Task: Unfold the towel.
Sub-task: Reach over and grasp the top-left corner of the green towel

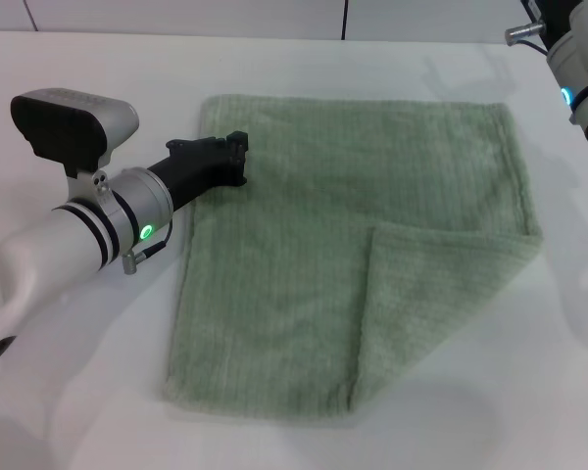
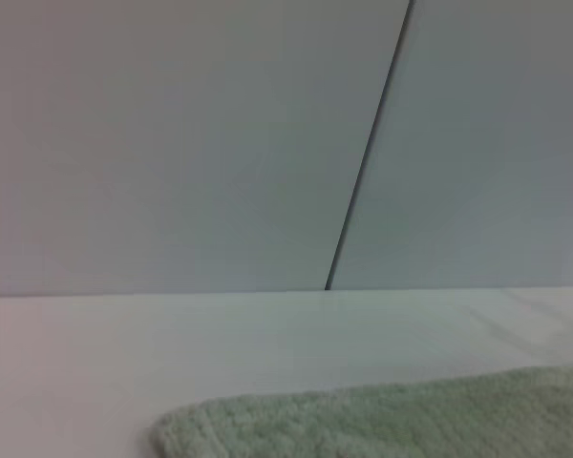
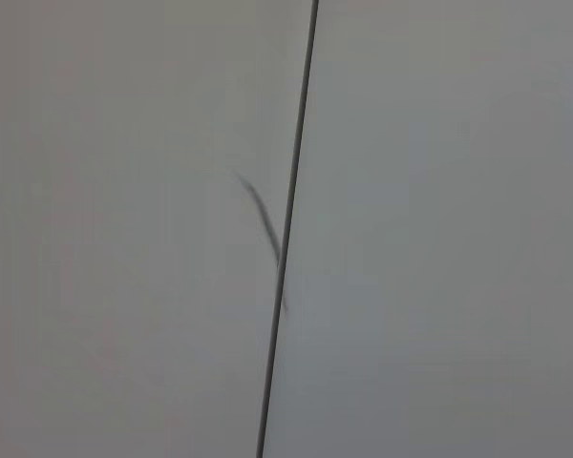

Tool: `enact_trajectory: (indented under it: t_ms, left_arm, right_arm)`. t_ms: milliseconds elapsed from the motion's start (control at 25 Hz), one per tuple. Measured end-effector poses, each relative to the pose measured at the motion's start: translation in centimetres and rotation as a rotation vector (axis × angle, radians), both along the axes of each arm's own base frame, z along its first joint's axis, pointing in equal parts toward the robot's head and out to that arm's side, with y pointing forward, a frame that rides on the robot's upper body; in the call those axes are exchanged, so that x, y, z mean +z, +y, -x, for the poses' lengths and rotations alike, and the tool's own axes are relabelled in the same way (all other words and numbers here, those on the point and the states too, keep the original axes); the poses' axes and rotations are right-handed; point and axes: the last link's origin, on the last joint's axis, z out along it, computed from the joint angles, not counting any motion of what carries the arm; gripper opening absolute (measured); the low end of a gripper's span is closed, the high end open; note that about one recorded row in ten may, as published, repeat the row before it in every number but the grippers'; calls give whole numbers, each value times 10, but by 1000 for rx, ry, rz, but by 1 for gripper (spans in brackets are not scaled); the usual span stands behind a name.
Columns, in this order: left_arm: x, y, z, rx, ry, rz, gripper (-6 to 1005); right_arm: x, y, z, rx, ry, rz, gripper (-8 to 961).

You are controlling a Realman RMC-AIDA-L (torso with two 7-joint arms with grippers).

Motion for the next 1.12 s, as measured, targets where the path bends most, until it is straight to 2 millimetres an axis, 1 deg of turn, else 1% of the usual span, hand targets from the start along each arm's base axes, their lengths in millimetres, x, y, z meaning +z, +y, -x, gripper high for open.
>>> enact_trajectory:
  t_ms: [320,600,1120]
  left_arm:
    - [-4,2,5,32,55,14,4]
    - [-4,3,6,34,65,16,4]
    - [-6,4,6,31,95,25,4]
  right_arm:
    - [-2,4,5,-2,-2,12,819]
    - [-5,10,8,-22,-11,35,819]
    - [-5,12,11,-18,-11,39,819]
